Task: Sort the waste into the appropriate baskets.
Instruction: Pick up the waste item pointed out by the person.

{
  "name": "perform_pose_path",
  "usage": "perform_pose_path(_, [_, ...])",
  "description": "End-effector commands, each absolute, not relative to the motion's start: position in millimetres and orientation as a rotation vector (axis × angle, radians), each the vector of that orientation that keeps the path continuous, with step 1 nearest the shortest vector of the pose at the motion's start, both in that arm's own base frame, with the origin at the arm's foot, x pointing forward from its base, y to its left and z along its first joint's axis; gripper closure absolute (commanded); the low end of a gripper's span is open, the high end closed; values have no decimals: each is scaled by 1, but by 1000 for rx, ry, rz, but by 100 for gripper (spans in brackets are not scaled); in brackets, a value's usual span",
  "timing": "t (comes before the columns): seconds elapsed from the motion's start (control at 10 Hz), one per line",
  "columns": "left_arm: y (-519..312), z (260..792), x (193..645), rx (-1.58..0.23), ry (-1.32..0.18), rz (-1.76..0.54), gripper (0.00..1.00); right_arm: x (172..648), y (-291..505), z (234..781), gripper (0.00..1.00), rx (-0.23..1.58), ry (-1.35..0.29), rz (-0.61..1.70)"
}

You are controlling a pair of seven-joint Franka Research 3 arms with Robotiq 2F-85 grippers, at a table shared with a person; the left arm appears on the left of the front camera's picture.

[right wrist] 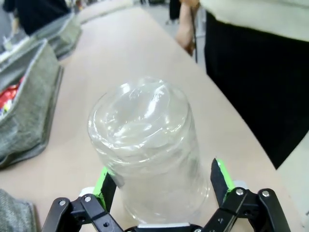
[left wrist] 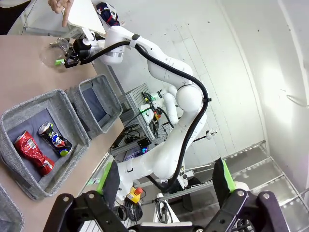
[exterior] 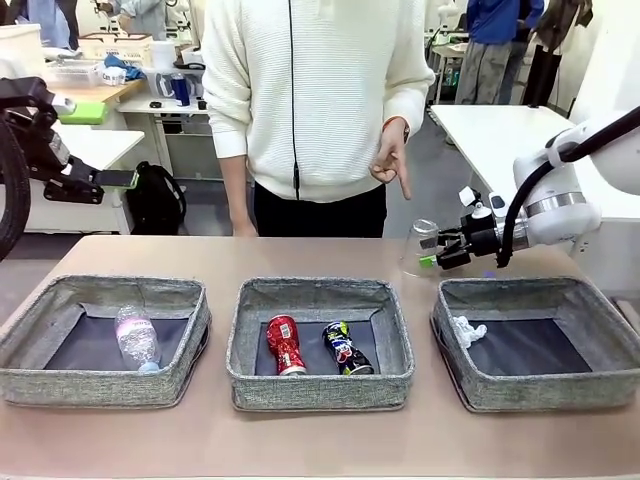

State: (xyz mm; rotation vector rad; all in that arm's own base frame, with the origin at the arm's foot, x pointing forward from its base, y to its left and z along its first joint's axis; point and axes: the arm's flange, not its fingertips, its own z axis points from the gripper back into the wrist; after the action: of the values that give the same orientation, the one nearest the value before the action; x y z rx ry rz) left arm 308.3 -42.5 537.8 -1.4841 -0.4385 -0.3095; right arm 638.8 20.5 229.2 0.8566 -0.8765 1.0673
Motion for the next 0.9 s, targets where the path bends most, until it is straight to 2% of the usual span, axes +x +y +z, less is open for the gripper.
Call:
perform_pose_path(0.0, [-45, 538, 307, -1500, -463, -328, 0, 645, 20, 230, 0, 959, -950, 1025])
perform_pose_path(0.5, [-45, 538, 307, -1500, -463, -328, 0, 644, 29, 226, 0, 1078, -970, 1076])
perform_pose_path(0.6, [-45, 538, 307, -1500, -463, -328, 0, 646, 29, 227, 14, 1050, -972, 1077])
perform_pose_path(0.7, [-45, 538, 307, -1500, -463, -328, 0, 646, 29, 226, 19, 1041, -969, 1065])
perform_pose_path(0.8, [-45, 538, 307, -1500, -463, -328, 0, 646, 28, 226, 32, 1041, -965, 1066])
